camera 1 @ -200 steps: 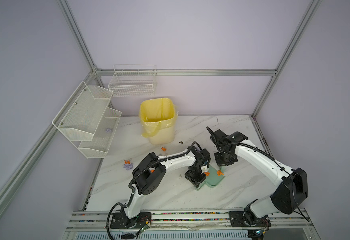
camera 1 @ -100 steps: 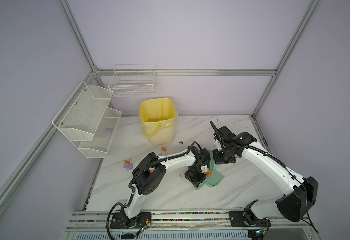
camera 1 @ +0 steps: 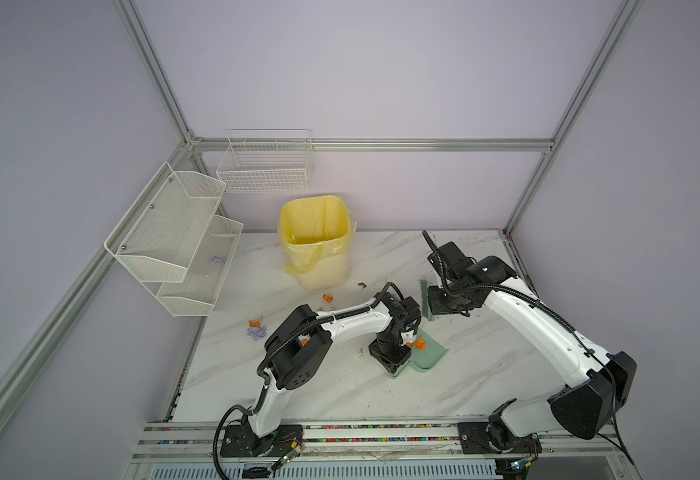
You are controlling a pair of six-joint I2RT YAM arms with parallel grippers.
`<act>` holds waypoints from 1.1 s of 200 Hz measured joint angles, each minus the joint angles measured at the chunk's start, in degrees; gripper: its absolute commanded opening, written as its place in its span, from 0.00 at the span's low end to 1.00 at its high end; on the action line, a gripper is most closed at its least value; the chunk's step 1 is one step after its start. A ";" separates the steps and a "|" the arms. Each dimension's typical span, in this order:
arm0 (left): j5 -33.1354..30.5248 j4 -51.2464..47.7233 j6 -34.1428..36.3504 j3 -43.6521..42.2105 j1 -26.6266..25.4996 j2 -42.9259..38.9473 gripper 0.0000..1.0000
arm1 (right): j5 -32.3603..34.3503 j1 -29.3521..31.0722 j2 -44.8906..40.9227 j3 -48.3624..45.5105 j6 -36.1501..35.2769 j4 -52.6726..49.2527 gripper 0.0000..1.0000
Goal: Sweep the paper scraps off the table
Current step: 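Raise the brush away with the right gripper while the left holds the dustpan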
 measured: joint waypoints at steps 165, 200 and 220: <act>-3.26 1.05 -2.89 0.07 0.04 -3.76 0.00 | 3.80 -4.15 -0.44 3.39 2.19 7.93 0.00; -2.40 1.05 -4.02 0.09 0.31 -6.10 0.00 | -1.57 -9.88 -3.91 -0.83 1.88 13.94 0.00; -2.03 1.03 -4.79 0.09 0.44 -6.62 0.00 | -2.54 -13.84 -5.79 -2.54 1.79 16.00 0.00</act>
